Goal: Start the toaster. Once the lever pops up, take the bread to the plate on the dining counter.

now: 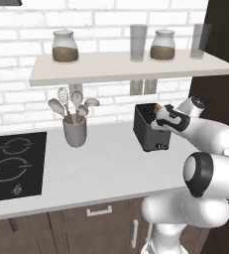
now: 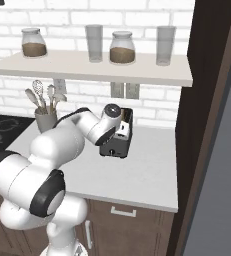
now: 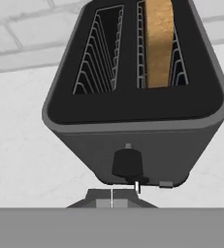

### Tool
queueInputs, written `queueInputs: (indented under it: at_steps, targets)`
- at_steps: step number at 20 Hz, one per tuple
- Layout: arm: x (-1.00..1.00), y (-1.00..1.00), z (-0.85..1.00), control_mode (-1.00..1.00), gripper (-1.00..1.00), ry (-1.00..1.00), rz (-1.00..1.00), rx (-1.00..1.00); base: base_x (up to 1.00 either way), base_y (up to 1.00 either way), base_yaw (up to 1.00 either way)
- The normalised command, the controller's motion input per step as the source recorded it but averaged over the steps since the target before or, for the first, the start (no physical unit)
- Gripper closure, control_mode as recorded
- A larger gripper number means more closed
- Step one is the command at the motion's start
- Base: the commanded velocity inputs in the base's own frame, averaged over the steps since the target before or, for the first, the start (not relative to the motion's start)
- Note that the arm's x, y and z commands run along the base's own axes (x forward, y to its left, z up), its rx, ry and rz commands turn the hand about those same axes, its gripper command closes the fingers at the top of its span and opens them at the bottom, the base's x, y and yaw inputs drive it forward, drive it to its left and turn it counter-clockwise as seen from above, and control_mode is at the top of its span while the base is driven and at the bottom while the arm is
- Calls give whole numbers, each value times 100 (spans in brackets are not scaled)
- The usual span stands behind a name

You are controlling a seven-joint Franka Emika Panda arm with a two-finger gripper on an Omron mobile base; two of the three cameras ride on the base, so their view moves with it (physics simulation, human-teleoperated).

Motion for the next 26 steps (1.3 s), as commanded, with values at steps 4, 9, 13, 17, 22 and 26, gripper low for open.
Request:
queueInputs:
  at_steps: [4, 9, 13, 17, 22, 26]
  targets:
    - [11, 0, -3, -100, 100, 0, 1, 0, 0, 0, 0]
    - [12, 0, -9, -100, 100, 0, 1, 0, 0, 0, 0]
    - [12, 0, -10, -100, 100, 0, 2, 0, 0, 0, 0]
    - [19, 0, -7, -100, 100, 0, 3, 0, 0, 0, 0]
    - [17, 0, 0, -100, 100, 0, 4, 0, 0, 0, 0]
    - [6, 0, -9, -100, 100, 0, 3, 0, 0, 0, 0]
